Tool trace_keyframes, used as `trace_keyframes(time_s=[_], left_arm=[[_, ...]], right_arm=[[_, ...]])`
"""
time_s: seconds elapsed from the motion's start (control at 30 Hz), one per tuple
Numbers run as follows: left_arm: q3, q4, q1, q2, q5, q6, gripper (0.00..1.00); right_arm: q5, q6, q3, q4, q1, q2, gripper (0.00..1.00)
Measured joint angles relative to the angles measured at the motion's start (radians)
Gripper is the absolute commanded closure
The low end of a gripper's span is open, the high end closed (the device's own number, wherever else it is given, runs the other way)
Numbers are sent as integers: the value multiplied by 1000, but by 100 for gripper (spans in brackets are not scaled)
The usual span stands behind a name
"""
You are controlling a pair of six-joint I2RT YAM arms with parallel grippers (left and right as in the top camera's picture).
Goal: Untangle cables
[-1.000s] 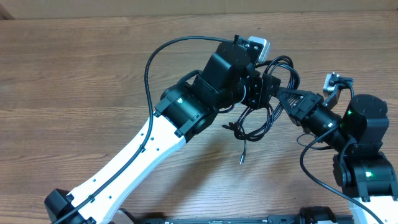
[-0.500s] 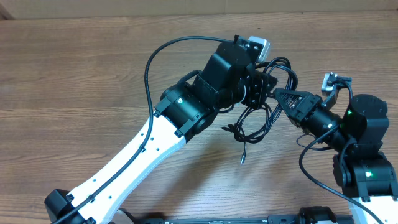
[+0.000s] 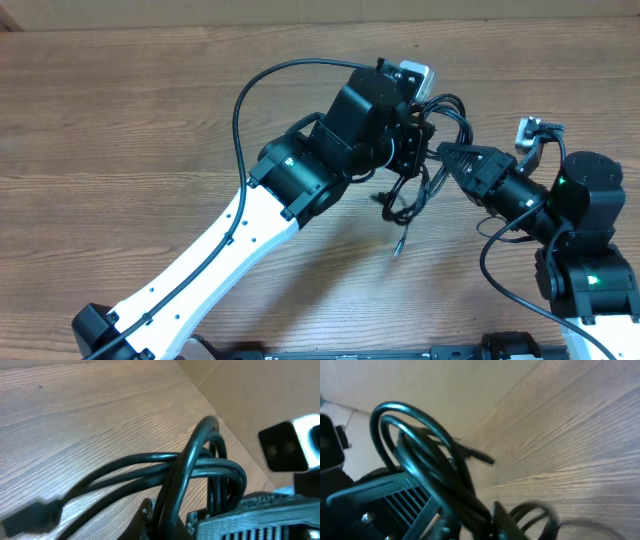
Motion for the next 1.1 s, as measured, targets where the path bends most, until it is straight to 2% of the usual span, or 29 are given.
trace_keyframes(time_s=[0.2,0.4,0.73,0.97,1.03,1.1], left_arm=[[0,-32,1,3,-5,29,96],[0,-92,27,3,-7,50,96],[0,-114,35,3,-6,62,96],[0,-114,35,3,24,74,96],[0,-114,35,3,32,74,96],[0,-114,35,3,43,74,96]], right_arm=[[-4,-76,0,-11,0,0,55],[12,-152,0,-18,0,0,51],[68,-283,0,-18,0,0,49],[74,-474,0,-17,0,0,50],[74,-520,0,-16,0,0,51],[75,-565,0,-11,0,0,61]])
